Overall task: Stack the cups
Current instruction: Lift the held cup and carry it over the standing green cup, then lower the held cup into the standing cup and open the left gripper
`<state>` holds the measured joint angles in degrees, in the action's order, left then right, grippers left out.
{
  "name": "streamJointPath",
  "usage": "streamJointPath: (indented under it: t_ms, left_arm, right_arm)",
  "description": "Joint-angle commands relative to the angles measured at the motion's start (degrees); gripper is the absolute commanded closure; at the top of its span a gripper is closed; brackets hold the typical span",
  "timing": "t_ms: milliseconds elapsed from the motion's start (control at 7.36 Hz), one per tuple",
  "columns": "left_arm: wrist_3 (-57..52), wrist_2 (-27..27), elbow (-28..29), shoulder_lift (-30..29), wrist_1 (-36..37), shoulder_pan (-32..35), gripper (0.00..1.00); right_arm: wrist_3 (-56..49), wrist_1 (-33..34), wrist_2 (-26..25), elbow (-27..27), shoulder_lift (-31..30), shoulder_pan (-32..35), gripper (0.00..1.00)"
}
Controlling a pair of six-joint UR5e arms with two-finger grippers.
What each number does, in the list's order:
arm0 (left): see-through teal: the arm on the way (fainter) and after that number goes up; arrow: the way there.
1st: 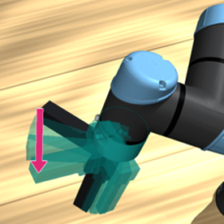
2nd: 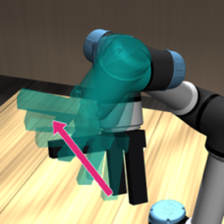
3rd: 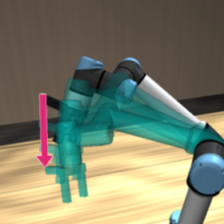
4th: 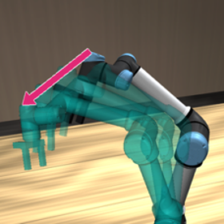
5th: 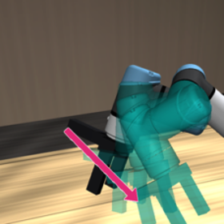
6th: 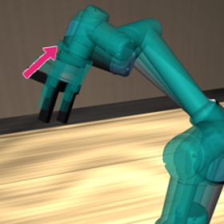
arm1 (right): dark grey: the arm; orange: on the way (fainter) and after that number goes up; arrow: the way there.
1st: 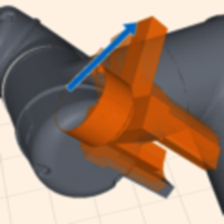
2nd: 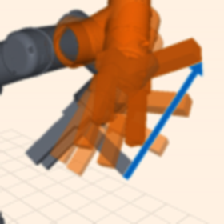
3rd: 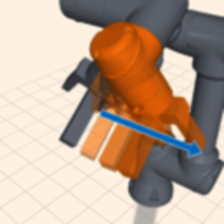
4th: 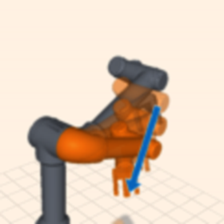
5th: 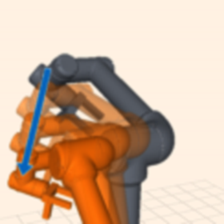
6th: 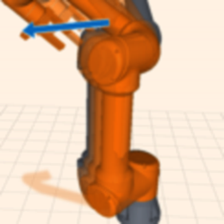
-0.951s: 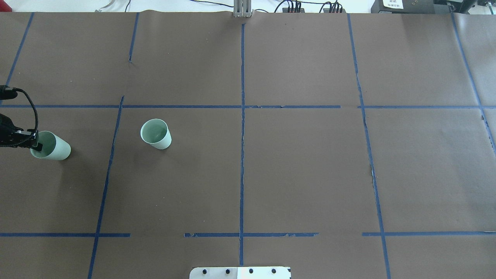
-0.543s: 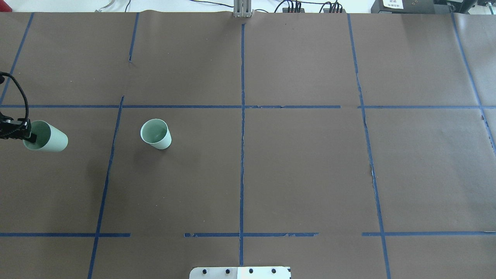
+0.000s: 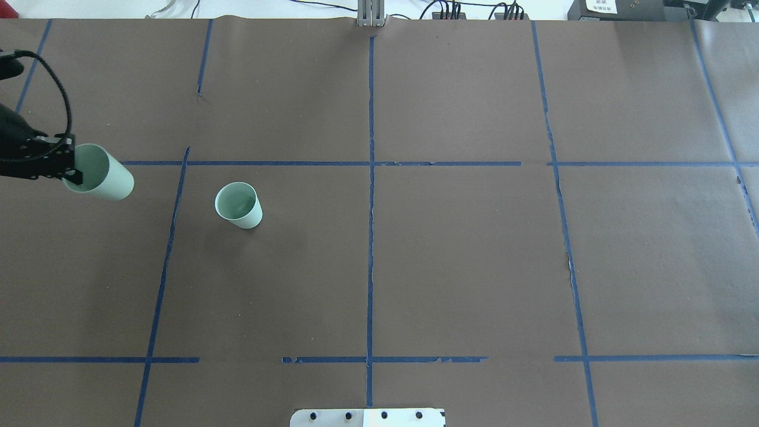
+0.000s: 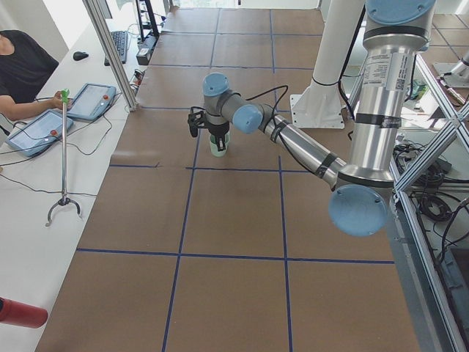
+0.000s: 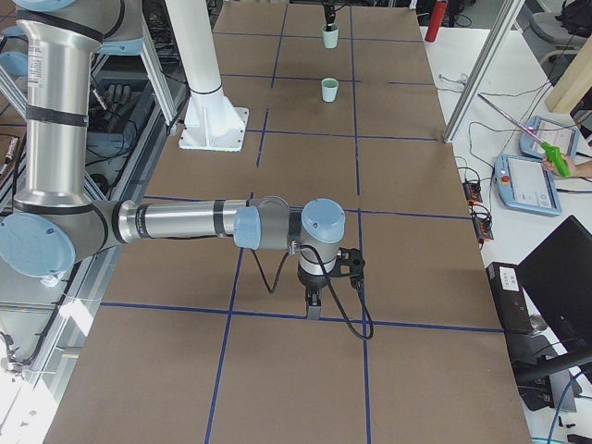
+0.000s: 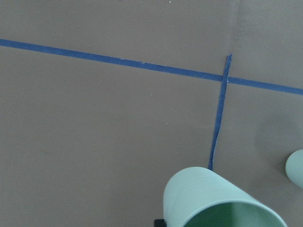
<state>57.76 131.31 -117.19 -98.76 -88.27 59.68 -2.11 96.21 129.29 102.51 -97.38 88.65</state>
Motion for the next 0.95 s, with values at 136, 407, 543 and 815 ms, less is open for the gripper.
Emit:
streamJointPath:
  t_ms: [136,407,543,815]
  left_arm:
    - [12.4,0.0,7.2,-14.7,3.1,-7.9,1.0]
    - [13.2,-0.3,11.4,-16.9,2.3,-11.2,1.0]
    - [13.2,-0.4,12.2,-17.4,2.0,-11.8,1.0]
    - [12.7,-0.5,12.3,-16.9,2.0,-11.8,1.0]
  right_arm:
    - [0.0,-0.1,0.0,0.0,0.0,0.0,0.0]
    - [0.0,-0.1,0.0,0.0,0.0,0.0,0.0]
    - [0.0,-0.1,0.0,0.0,0.0,0.0,0.0]
    - [0.0,0.0,0.0,0.1,0.0,0.0,0.0]
